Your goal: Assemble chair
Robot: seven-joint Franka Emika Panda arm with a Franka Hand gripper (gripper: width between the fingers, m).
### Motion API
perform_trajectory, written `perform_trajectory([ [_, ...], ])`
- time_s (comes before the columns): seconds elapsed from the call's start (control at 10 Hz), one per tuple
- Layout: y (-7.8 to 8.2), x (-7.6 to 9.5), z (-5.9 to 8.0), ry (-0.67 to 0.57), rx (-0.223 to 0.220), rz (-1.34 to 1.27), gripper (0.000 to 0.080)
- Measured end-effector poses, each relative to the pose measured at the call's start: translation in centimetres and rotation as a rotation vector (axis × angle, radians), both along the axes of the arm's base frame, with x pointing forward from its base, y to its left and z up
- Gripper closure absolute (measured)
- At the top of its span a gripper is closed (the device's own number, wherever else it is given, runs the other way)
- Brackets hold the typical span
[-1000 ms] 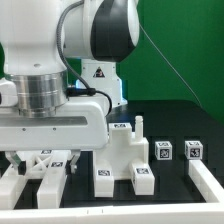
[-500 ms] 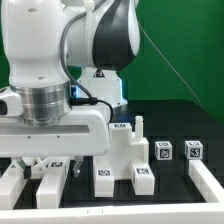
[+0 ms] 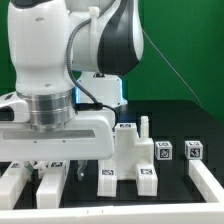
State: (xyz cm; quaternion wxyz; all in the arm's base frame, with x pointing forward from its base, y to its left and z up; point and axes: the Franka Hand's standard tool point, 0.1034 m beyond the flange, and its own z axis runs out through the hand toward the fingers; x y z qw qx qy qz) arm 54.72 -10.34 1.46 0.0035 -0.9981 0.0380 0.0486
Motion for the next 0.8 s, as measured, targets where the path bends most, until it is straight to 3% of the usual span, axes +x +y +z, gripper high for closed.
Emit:
perform_trajectory([
  [0.1,0.00,0.00,0.00,0.000,0.000,0.000,0.0408],
  [0.2,0.00,0.01,0.01,0.000,0.000,0.000,0.0408],
  [0.3,-0.01,0.01,0.01,0.000,0.000,0.000,0.0515],
  [0.8,-0.01,0.01,0.00,0.000,0.000,0.000,0.0515],
])
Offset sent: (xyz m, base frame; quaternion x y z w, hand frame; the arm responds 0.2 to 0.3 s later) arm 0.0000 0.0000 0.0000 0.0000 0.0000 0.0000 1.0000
